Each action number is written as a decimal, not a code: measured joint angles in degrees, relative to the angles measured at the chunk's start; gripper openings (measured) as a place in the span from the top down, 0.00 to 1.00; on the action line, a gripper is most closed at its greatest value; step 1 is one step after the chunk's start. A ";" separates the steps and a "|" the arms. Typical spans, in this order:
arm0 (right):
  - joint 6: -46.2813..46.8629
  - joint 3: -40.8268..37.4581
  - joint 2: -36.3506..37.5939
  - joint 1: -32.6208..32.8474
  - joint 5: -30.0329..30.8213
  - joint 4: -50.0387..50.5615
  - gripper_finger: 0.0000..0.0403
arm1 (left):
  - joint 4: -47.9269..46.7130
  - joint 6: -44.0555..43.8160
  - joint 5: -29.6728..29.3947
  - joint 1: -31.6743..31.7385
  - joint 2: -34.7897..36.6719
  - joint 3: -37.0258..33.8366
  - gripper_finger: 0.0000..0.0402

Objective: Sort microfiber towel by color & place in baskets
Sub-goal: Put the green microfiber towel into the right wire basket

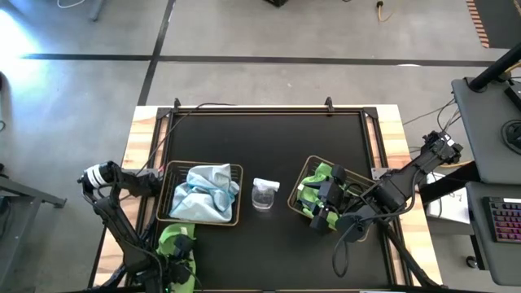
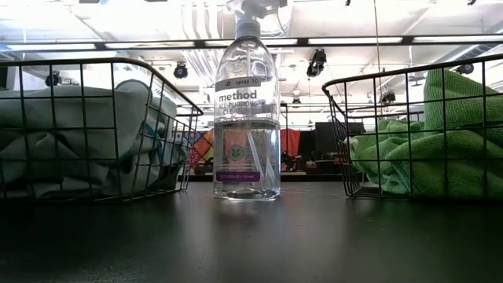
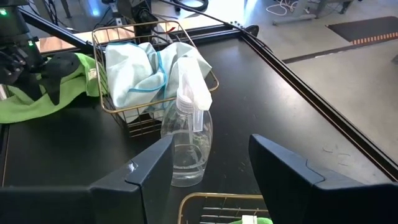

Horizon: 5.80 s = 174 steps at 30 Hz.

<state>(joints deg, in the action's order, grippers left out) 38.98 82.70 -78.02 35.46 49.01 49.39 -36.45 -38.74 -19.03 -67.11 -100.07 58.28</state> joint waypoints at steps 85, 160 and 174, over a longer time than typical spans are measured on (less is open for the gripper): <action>-32.68 9.70 -20.48 -5.01 -9.16 -42.91 0.50 | -41.90 23.28 -46.48 17.64 -0.02 72.92 1.00; -37.51 9.66 -18.40 -8.22 -18.96 -49.11 0.98 | -43.88 26.33 -45.57 17.44 -6.97 75.95 0.76; -37.03 9.66 -14.90 -7.32 -10.02 -43.13 0.98 | -53.55 12.68 -39.89 15.21 -4.94 76.37 0.54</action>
<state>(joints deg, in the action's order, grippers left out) 1.96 92.36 -92.92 28.14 39.00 6.25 -90.00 -26.07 -58.92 -51.90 -105.01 134.65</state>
